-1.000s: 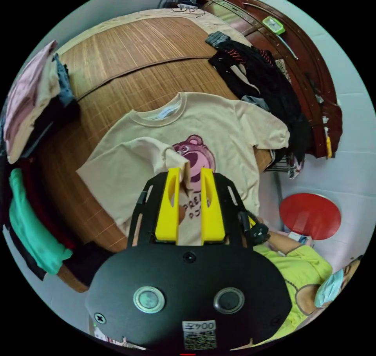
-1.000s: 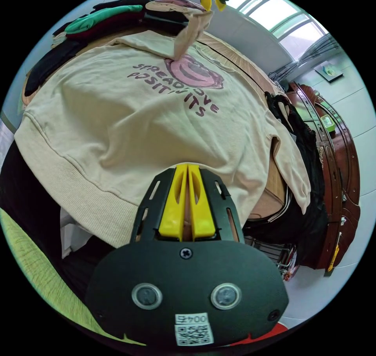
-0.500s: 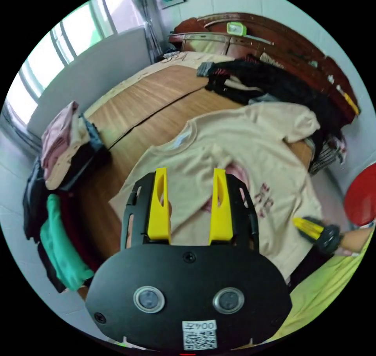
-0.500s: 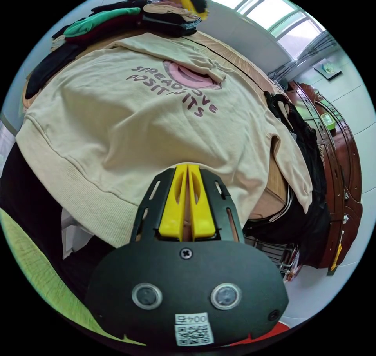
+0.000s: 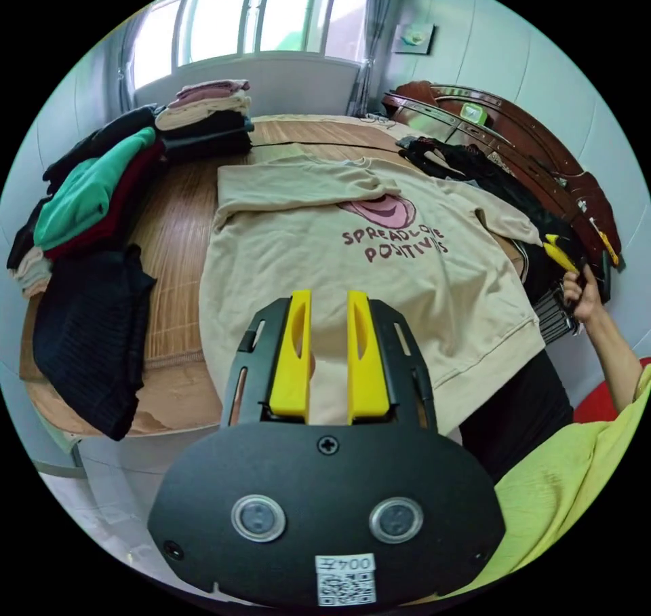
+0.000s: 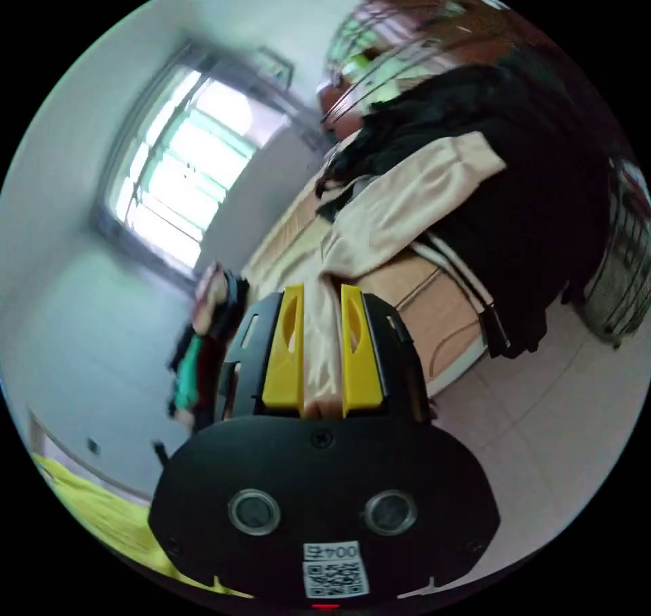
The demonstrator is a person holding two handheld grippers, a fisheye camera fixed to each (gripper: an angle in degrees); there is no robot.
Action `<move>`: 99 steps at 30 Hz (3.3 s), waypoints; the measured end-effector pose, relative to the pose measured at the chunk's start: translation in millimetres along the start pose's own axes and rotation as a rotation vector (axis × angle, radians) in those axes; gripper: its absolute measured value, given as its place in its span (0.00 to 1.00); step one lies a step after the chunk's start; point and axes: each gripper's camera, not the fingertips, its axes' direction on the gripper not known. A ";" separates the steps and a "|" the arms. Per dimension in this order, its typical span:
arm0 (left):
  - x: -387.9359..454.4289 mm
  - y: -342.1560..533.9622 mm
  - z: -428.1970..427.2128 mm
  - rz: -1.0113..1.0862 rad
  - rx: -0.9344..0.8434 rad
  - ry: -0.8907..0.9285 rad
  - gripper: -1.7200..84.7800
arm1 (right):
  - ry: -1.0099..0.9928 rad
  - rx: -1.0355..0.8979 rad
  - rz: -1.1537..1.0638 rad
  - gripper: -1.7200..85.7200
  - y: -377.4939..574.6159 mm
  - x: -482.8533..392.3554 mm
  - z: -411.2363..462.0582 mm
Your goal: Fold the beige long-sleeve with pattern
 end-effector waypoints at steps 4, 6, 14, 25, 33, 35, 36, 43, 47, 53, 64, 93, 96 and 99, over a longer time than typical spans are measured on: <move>-35.5 -28.8 -5.6 0.041 -0.072 -0.012 0.09 | -0.119 0.184 0.332 0.11 -77.3 85.6 -47.8; -53.0 -40.0 -7.1 0.038 -0.102 -0.018 0.08 | -0.168 0.229 0.444 0.12 -106.3 116.2 -56.1; -145.6 -98.2 -42.1 -0.032 -0.203 0.001 0.05 | -0.153 0.265 0.593 0.15 -128.8 151.5 -49.2; -193.4 -158.9 -127.4 -0.038 -0.214 -0.012 0.05 | -0.023 0.238 0.561 0.15 -145.5 141.3 -34.5; -195.8 -196.2 -190.1 -0.045 -0.218 -0.011 0.05 | 0.024 0.235 0.381 0.06 -165.8 56.5 -28.3; -190.9 -206.0 -208.9 -0.045 -0.218 -0.012 0.05 | 0.038 0.209 0.304 0.06 -176.3 15.1 -21.3; -189.1 -208.3 -213.8 -0.045 -0.218 -0.013 0.05 | 0.040 0.193 0.251 0.06 -182.0 -15.3 -14.8; -155.4 -231.4 -272.7 -0.034 -0.209 -0.015 0.05 | 0.032 0.102 -0.022 0.06 -176.4 -193.6 44.1; -134.1 -242.1 -306.1 -0.043 -0.203 0.010 0.05 | 0.078 0.001 -0.184 0.06 -137.6 -293.4 109.0; -95.4 -255.1 -352.1 -0.074 -0.196 0.047 0.05 | 0.073 -0.123 -0.341 0.06 -47.0 -398.2 217.0; 25.2 -276.1 -431.5 -0.079 -0.190 0.056 0.04 | 0.211 -0.328 -0.707 0.06 218.0 -481.7 414.5; 397.6 -353.1 -699.9 -0.156 -0.196 0.155 0.04 | 0.276 -0.478 -0.169 0.12 188.5 -65.4 160.8; 410.6 -357.2 -771.0 -0.239 -0.142 0.212 0.03 | 0.152 -0.493 -0.025 0.17 183.0 -27.2 132.8; 394.4 -323.4 -862.3 -0.364 -0.014 0.415 0.04 | -0.044 -0.518 0.103 0.18 177.8 6.1 113.3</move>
